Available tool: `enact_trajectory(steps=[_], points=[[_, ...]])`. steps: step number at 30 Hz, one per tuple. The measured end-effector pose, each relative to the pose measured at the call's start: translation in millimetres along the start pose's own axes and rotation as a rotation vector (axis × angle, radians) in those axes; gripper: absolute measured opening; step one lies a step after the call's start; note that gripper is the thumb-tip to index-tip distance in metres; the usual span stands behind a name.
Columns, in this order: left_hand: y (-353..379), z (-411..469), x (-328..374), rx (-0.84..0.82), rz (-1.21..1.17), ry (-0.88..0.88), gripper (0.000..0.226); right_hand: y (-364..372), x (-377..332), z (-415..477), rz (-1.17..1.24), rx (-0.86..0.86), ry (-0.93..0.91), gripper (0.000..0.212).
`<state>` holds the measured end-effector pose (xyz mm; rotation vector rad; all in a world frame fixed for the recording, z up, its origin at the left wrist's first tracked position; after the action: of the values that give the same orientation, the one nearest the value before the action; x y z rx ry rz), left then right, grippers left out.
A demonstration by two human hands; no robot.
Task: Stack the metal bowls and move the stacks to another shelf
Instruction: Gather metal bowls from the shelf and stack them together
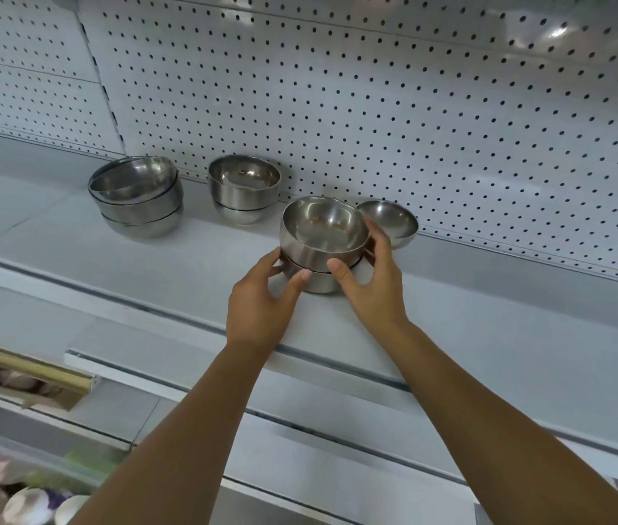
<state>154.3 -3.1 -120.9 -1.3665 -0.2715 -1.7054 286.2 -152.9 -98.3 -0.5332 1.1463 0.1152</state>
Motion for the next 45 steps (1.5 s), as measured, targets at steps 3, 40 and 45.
enact_trajectory(steps=[3,40,45], points=[[1.4,0.6,-0.1,-0.005,0.010,0.030,0.043,1.1,3.0,0.9,-0.010,-0.002,0.004,0.100],[-48.2,160.6,-27.0,0.066,0.483,-0.024,0.045,17.9,15.1,14.9,-0.149,-0.115,0.069,0.130],[-57.8,146.1,-9.0,0.162,0.353,0.068,0.033,17.7,12.8,15.8,-0.135,-0.114,0.067,0.131]])
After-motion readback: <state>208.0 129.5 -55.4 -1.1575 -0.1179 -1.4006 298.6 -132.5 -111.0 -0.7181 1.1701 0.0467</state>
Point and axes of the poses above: each hand's wrist, its own z-axis towards the middle knuckle, its own y-axis out of the palm, x = y × z, the point moved 7 cm from there along z, towards the middle knuckle, and after that the axes turned 6 degrees about y, right-handed, at the moved point
